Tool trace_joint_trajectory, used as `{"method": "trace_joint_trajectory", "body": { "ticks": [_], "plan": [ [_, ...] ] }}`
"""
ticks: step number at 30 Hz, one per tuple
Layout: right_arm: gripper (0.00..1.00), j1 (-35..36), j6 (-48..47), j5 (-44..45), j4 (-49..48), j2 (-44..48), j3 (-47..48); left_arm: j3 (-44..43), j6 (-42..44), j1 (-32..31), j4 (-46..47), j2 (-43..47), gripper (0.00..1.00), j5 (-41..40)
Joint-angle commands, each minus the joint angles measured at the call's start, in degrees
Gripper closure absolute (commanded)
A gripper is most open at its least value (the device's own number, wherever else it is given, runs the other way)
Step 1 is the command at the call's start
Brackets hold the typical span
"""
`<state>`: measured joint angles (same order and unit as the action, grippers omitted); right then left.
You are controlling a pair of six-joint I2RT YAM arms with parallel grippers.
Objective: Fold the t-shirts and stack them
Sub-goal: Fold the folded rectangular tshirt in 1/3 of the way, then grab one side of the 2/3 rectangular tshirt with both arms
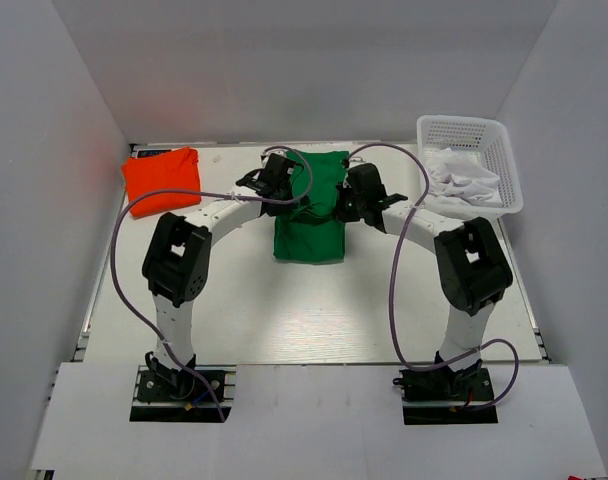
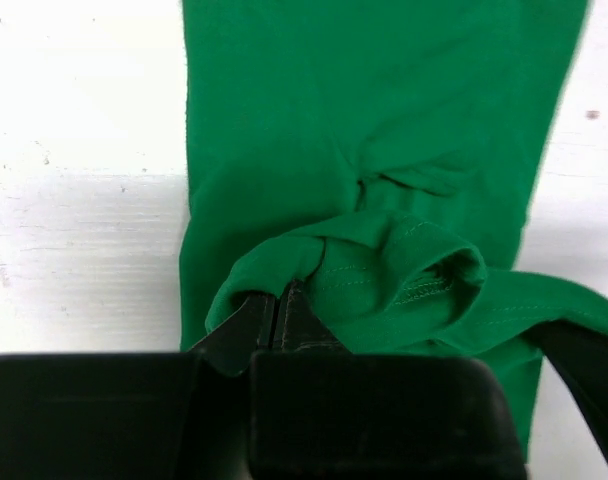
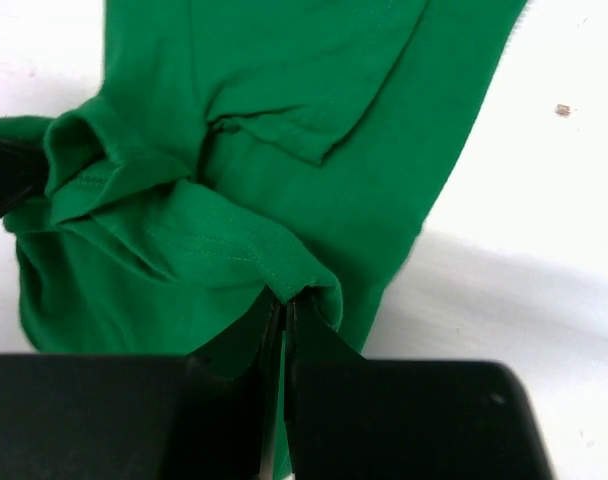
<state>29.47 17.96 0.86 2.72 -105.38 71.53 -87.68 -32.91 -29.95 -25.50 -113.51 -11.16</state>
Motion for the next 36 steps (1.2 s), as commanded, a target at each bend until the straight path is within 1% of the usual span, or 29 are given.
{"method": "trace_joint_trajectory", "body": {
  "ticks": [1,2,3,4,5,6,7,9,11,12,13,14,15,16,17,18,20,21,22,23,26,27,29,33,34,36],
  "plan": [
    [1.00,-1.17,0.50,-0.25,-5.61,-2.45,3.09,-3.45,0.91,1.04,-1.05,-0.13,1.00,0.79],
    [1.00,-1.09,0.50,-0.25,-6.40,-3.33,3.35,-4.07,0.91,1.56,-1.05,-0.91,1.00,0.79],
    [1.00,-1.43,-0.11,-0.34,-7.20,-4.21,4.31,-4.86,1.44,1.57,-0.44,-1.70,0.87,0.79],
    [0.80,-1.61,-0.11,0.10,-7.46,-5.00,5.54,-5.48,1.44,1.57,-0.43,-1.71,0.74,0.79],
    [0.67,-1.79,-0.03,0.63,-7.38,-5.62,6.42,-6.36,1.44,2.26,-0.43,-2.58,0.48,0.79],
    [0.50,-2.22,0.32,0.80,-4.33,-6.93,9.04,-9.15,1.44,2.88,-2.52,-3.11,0.20,-1.13],
    [0.10,-2.49,0.15,1.33,-3.35,-7.11,11.33,-10.57,1.44,2.88,-3.76,-3.64,0.00,-2.71],
    [0.10,-2.23,-1.77,2.48,-2.81,-5.20,11.53,-12.60,1.44,4.11,-6.22,-3.04,0.00,-4.74],
    [0.10,-1.97,-3.36,2.30,-2.81,-2.13,10.04,-10.95,1.44,4.12,-6.23,0.73,0.00,-5.28],
    [0.10,-1.96,-3.37,0.65,-2.81,0.16,6.90,-7.02,1.44,4.12,-5.01,2.58,0.00,-3.89],
    [0.10,-1.88,-2.76,-0.15,-3.07,1.14,5.39,-4.37,1.44,4.12,-2.48,6.60,0.00,-2.83],
    [0.10,-1.88,-2.23,-3.21,-3.16,3.41,4.07,1.23,1.44,4.12,-0.97,8.64,0.00,-1.51],
    [0.10,-1.96,-1.70,-5.50,-3.16,5.26,0.32,4.07,1.44,4.12,0.52,10.40,0.00,1.90],
    [0.10,-1.79,-0.83,-6.57,-2.99,6.93,-0.94,6.71,1.44,4.12,3.06,12.07,0.00,3.41],
    [0.10,-1.70,-0.12,-9.36,-3.07,7.55,-2.26,11.34,1.44,4.12,3.78,13.31,0.00,4.82],
    [0.10,-1.70,0.41,-10.52,-3.07,8.26,-6.45,13.39,1.44,4.12,3.79,15.41,0.00,7.35],
    [0.10,-1.70,1.72,-13.68,-4.47,11.16,-9.37,19.00,1.44,3.32,5.45,17.09,0.00,8.17],
    [0.10,-1.53,1.64,-14.13,-5.09,11.77,-13.39,20.69,1.44,2.80,6.24,17.88,0.00,10.52],
    [0.10,-1.61,1.91,-14.40,-6.49,13.00,-14.39,22.10,1.96,2.80,6.77,18.67,0.00,12.02],
    [0.10,-1.70,2.34,-15.27,-6.50,13.01,-15.09,24.90,1.97,2.80,7.91,18.68,0.03,14.82],
    [0.10,-1.79,2.96,-17.02,-6.76,12.66,-17.99,29.30,1.97,2.80,10.11,19.21,0.11,16.16],
    [0.10,-1.88,3.05,-17.56,-7.03,12.48,-19.83,29.93,1.97,2.80,10.12,19.21,0.19,16.17],
    [0.10,-1.96,3.40,-19.31,-7.12,11.35,-20.63,30.54,1.97,2.80,10.82,18.60,0.26,16.70],
    [0.10,-1.88,3.93,-18.79,-7.99,10.38,-21.52,31.25,2.58,2.80,12.39,18.06,0.38,17.83],
    [0.11,-2.05,4.02,-18.88,-8.43,9.85,-21.52,31.25,2.58,2.80,12.40,17.37,0.43,17.84],
    [0.14,-1.97,4.02,-18.44,-8.78,8.44,-20.82,31.25,2.58,2.80,12.93,15.96,0.49,18.54]
  ]
}}
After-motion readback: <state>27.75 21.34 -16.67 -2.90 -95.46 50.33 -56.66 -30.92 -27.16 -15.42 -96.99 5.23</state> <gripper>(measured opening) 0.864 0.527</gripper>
